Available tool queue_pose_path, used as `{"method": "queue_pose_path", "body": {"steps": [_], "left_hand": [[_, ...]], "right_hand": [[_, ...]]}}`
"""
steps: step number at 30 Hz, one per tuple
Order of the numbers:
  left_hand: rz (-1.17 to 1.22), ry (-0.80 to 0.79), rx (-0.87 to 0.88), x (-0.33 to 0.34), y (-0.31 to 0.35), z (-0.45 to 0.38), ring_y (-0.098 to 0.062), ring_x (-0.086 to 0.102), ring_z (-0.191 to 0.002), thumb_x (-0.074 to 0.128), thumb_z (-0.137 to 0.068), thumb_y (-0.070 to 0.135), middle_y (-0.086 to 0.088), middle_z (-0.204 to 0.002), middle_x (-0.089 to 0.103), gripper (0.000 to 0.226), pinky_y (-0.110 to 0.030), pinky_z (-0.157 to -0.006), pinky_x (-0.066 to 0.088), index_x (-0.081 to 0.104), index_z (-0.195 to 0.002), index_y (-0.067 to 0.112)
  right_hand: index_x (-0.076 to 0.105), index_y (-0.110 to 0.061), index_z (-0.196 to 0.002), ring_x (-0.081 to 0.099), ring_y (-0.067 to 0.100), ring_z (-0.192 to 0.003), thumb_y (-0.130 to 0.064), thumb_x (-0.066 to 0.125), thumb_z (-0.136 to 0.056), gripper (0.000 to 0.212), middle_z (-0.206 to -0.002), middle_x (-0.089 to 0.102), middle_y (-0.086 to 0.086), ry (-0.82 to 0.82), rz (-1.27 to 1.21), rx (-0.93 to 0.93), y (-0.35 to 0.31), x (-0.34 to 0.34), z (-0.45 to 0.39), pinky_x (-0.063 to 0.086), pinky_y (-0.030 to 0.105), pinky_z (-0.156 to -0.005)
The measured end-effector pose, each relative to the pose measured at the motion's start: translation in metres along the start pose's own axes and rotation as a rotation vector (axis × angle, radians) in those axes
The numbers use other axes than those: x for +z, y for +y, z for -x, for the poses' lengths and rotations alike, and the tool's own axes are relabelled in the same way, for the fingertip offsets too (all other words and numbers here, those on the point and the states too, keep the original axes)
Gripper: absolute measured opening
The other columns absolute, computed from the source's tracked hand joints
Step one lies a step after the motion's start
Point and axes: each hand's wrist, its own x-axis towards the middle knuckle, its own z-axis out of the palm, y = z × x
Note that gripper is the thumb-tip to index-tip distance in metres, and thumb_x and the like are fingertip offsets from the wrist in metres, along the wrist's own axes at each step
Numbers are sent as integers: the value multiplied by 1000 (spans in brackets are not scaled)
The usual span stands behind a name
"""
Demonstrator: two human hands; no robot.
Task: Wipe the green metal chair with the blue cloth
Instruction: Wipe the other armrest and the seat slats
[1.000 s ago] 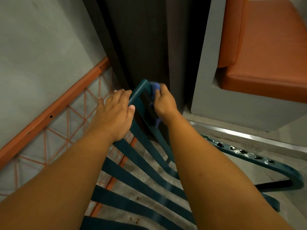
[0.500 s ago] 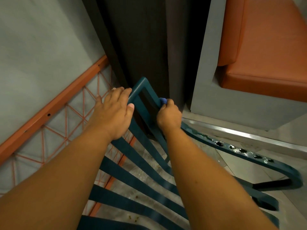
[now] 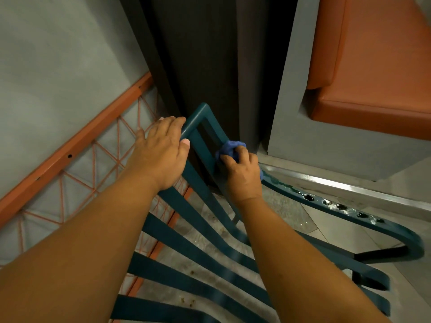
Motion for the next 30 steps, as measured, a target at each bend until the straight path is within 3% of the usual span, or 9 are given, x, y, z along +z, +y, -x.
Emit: {"method": "queue_pose_path", "body": {"steps": [3, 7, 10, 12, 17, 21, 25, 27, 30], "left_hand": [[-12, 5, 5, 0, 0, 0, -21, 10, -146, 22, -101, 34, -4, -159, 14, 53, -51, -117, 7, 12, -151, 21], [-50, 0, 19, 1, 1, -1, -21, 9, -146, 22, -101, 34, -4, -159, 14, 53, -51, -117, 7, 13, -152, 21], [-81, 20, 29, 3, -1, -3, -21, 12, -146, 23, -100, 34, -4, -158, 16, 53, -52, -116, 10, 15, -151, 21], [-93, 21, 31, 4, -2, -3, -21, 12, -146, 24, -100, 35, -3, -158, 16, 53, -53, -116, 10, 15, -151, 21], [-133, 31, 49, 3, -1, -3, -22, 11, -146, 25, -100, 36, -4, -158, 17, 54, -55, -115, 8, 17, -151, 20], [-290, 115, 24, 2, 8, 4, -26, 10, -146, 27, -98, 39, -8, -157, 20, 56, -59, -113, 5, 23, -149, 16], [-439, 137, 57, 15, 35, -2, -30, 3, -146, 32, -96, 37, -12, -159, 11, 62, -59, -113, 6, 16, -150, 12], [-521, 99, 152, 24, 46, -13, -31, -3, -147, 34, -96, 36, -11, -160, 2, 63, -61, -114, 5, 10, -151, 16], [-650, -2, 265, 33, 61, -32, -30, -12, -146, 35, -97, 34, -7, -160, -7, 65, -63, -113, -2, 3, -152, 22]], "right_hand": [[64, -18, -119, 46, 38, -107, 1, 61, -79, 44, -128, 48, 15, -53, -74, 143, -1, -11, 5, 48, 48, -86], [52, -23, -137, 41, 35, -125, 1, 58, -86, 56, -144, 39, 15, 101, -248, 187, -4, -16, -11, 43, 42, -101], [31, -30, -149, 37, 31, -132, 0, 57, -88, 73, -155, 28, 9, -65, -266, 79, -5, -3, -11, 41, 43, -106], [27, -30, -150, 39, 32, -130, 0, 57, -88, 76, -153, 30, 10, -87, -223, 83, 4, 3, -3, 42, 46, -104], [17, -33, -152, 32, 33, -138, 5, 56, -84, 87, -158, 19, 8, -261, -151, 410, 9, -9, -9, 35, 46, -110], [24, -32, -150, 31, 23, -139, 7, 49, -88, 78, -158, 25, 3, -144, -417, 236, 4, -4, 4, 34, 38, -113], [26, -32, -149, 44, 25, -129, -6, 51, -91, 68, -148, 37, 4, 28, -660, 387, 17, -15, 3, 42, 44, -106], [26, -30, -150, 37, 29, -136, -10, 53, -92, 67, -154, 30, 6, -11, -527, 338, 18, -19, -5, 37, 48, -110], [14, -35, -152, 20, 34, -144, -20, 54, -94, 72, -162, 8, 3, -268, -234, 153, 12, -15, -5, 27, 54, -113]]}}
